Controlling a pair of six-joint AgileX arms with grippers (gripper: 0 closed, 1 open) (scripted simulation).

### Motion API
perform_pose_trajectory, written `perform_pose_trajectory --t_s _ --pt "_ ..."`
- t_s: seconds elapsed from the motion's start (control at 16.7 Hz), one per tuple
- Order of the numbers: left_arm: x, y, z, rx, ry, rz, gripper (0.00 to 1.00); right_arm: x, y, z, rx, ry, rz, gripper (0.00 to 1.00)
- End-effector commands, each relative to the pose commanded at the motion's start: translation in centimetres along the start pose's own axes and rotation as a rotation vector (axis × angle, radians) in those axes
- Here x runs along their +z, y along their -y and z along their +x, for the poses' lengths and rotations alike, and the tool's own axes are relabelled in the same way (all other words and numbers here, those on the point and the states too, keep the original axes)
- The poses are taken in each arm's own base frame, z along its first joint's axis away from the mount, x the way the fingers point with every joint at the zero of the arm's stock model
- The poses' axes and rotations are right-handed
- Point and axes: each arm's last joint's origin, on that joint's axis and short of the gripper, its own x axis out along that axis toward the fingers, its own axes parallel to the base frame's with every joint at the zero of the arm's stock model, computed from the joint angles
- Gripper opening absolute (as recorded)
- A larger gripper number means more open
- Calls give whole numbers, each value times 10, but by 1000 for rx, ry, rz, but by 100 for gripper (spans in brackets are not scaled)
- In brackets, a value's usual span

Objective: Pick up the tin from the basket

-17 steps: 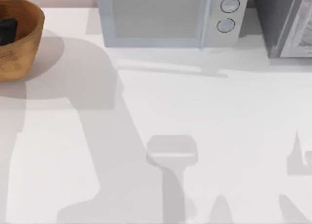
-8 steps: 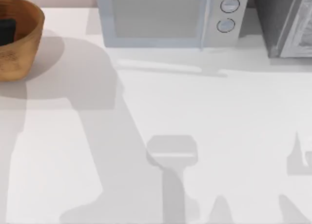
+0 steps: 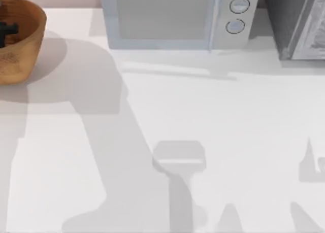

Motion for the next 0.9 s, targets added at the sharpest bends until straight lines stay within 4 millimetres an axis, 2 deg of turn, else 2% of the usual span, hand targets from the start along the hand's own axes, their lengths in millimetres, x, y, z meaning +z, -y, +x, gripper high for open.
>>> perform_pose_trajectory --t_s 0.12,0.18,0.6,0.66,0.78,0.9 --pt "0 0 0 0 0 0 2 0 0 0 0 0 0 100" --pt "0 0 0 0 0 0 0 0 0 0 0 0 0 100" --pt "0 0 0 0 0 0 0 0 0 0 0 0 0 100" --pt "1 2 -20 8 31 1 0 0 0 0 0 0 0 100" --pt "-1 -2 -23 17 32 -15 0 0 0 0 0 0 0 100" --pt "-7 -13 -38 51 45 -72 0 0 0 0 0 0 0 100"
